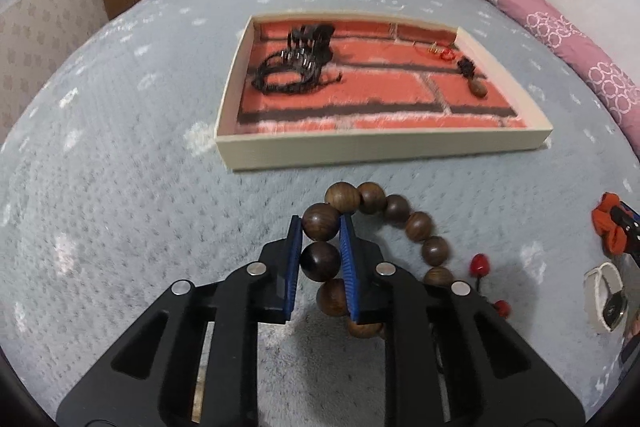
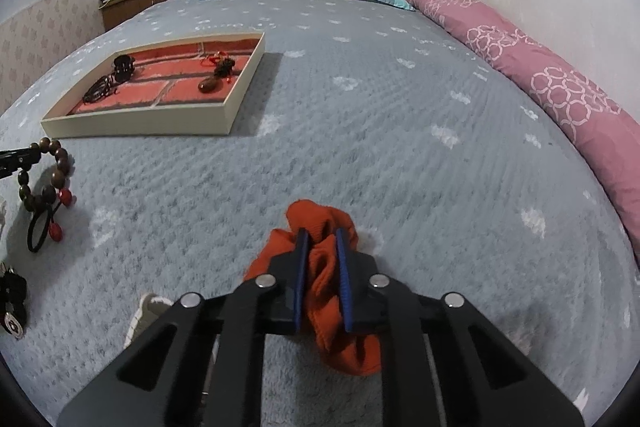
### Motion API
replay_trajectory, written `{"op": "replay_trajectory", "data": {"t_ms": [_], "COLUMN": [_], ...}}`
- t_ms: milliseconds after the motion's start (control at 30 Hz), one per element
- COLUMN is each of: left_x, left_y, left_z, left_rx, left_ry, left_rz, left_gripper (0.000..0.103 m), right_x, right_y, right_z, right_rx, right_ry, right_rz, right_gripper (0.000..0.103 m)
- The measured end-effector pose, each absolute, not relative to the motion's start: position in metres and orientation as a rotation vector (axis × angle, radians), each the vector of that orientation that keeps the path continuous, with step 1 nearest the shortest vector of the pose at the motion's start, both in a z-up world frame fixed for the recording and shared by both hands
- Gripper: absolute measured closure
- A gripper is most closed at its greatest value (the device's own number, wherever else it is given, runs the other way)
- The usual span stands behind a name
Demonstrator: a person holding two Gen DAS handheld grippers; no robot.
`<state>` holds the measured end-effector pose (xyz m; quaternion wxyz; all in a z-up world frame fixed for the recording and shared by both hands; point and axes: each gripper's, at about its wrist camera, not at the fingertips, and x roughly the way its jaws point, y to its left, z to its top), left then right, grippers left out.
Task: Organize jewelry
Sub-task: 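Carry the bead bracelet and orange scrunchie over the tray and lower them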
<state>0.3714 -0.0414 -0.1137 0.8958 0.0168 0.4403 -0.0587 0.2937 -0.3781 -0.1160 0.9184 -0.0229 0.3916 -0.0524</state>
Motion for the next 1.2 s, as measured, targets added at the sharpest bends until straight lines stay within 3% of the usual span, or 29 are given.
{"op": "replay_trajectory", "data": {"t_ms": [833,1200], "left_x": [0.392,0.461], "left_y": [-0.050,-0.050], "left_z": [-0.016,-0.033], "left_rx": [0.046,0.031], "left_ry": [0.778,0.802], "left_rz": [-0.168,-0.136], "left_gripper": [0.085,0.085], "right_x": [0.353,0.430], "right_y": [-0.317,-0.276], "right_z": [-0.043,-0.052], "right_rx": [-0.118,-0.077], "right_ry": [0.702,0.713], "right_rz": [-0.029,-0.001], "right_gripper": [0.091,0.091]}}
